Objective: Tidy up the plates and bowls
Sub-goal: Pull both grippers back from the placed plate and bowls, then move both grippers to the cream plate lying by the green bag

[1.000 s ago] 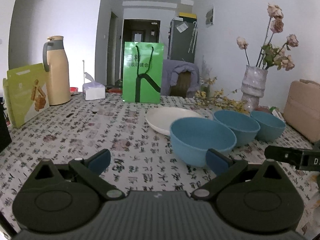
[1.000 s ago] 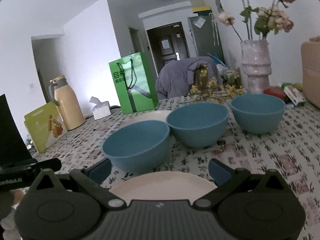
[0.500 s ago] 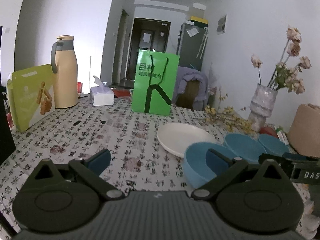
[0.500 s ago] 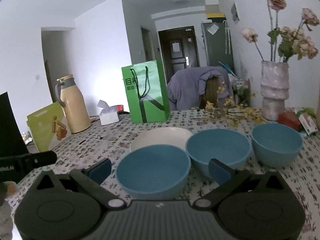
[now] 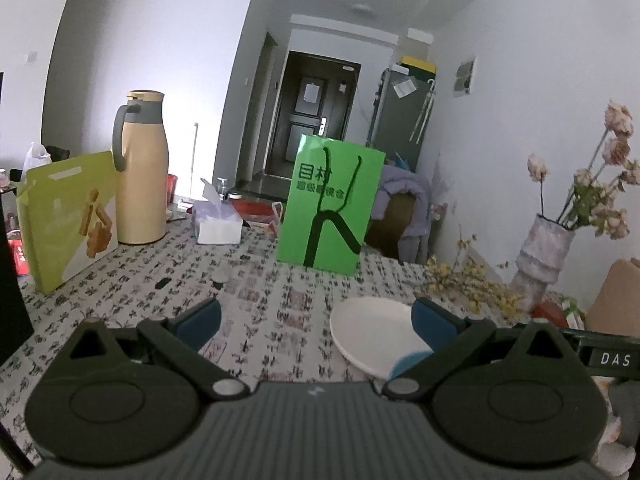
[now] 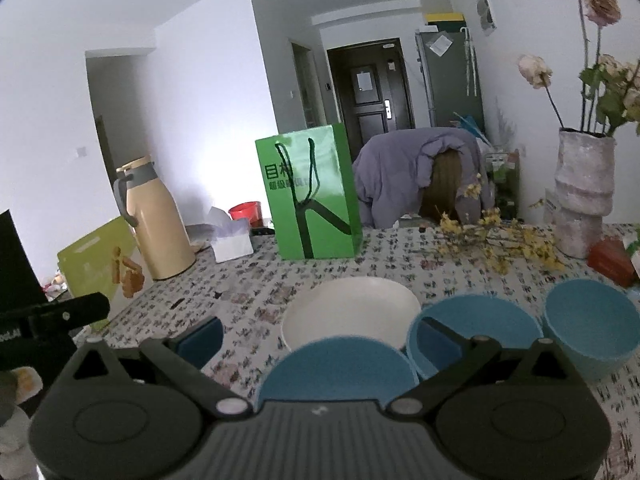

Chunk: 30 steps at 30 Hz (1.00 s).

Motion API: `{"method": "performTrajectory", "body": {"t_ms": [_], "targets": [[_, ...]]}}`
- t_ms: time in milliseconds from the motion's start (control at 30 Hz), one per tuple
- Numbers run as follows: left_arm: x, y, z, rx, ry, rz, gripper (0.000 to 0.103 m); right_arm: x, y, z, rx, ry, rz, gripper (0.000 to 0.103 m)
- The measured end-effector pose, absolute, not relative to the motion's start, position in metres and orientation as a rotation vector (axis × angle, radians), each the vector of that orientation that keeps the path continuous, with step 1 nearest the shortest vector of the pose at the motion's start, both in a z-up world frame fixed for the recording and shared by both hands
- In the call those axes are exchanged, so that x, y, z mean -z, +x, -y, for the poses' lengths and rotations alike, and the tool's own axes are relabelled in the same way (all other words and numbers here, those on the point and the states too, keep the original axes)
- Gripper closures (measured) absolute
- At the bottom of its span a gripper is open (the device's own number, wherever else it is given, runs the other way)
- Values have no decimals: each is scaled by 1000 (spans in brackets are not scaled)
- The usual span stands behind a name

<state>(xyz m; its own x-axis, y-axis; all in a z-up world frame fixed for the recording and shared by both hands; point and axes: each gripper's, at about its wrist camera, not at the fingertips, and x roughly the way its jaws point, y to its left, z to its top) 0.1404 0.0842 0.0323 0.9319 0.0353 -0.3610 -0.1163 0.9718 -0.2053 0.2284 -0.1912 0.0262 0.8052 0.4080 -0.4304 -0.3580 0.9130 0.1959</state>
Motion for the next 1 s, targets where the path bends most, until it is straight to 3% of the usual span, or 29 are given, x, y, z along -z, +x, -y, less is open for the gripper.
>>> {"method": "performTrajectory", "body": {"t_ms": [533,1000], "targets": [[-52,216,-112,-106,-262,-374,0,-50,308,173,-394,108,-526,0],[-49,282,-110,-125,-273,-409,0,-30,387,179,-321,183,-625,0]]}}
